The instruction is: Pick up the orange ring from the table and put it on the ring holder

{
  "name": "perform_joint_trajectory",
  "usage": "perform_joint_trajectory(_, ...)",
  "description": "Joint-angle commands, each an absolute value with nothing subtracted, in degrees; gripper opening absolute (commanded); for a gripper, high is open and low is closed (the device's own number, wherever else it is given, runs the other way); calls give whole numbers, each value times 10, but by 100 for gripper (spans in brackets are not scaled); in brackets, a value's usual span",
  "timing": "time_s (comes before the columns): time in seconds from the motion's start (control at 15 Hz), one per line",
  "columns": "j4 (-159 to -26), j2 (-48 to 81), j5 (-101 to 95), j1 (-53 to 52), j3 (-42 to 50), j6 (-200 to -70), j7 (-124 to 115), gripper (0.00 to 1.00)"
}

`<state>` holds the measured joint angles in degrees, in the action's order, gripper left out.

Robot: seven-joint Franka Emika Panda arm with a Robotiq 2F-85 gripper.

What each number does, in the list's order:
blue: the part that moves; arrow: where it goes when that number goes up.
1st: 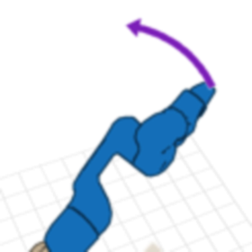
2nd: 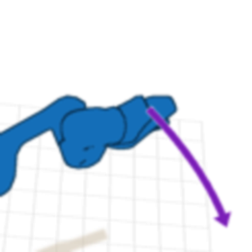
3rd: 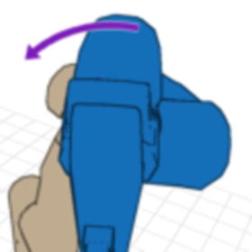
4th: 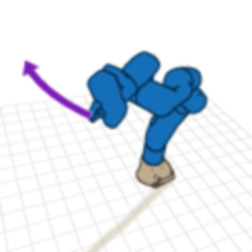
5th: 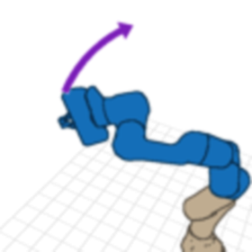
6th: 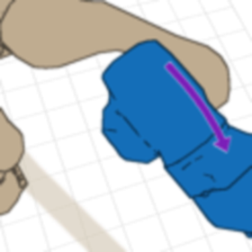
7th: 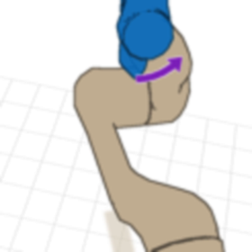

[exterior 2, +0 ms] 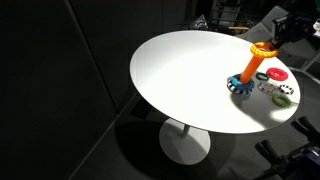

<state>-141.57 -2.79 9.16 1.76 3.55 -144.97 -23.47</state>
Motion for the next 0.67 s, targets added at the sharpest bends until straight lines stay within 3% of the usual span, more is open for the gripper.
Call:
perform_joint_trajectory(0.0, -1416, -30, 101, 26, 36, -1441, -216, 8)
perform_joint_trajectory(0.07, -1416, -29, 101, 26, 37, -1440, -216, 14)
perform_joint_trajectory(0.13, -1415, -28, 99, 26, 37, -1440, -217, 29)
perform_joint_trajectory(0.6, -1416, -26, 97, 26, 37, -1438, -219, 85)
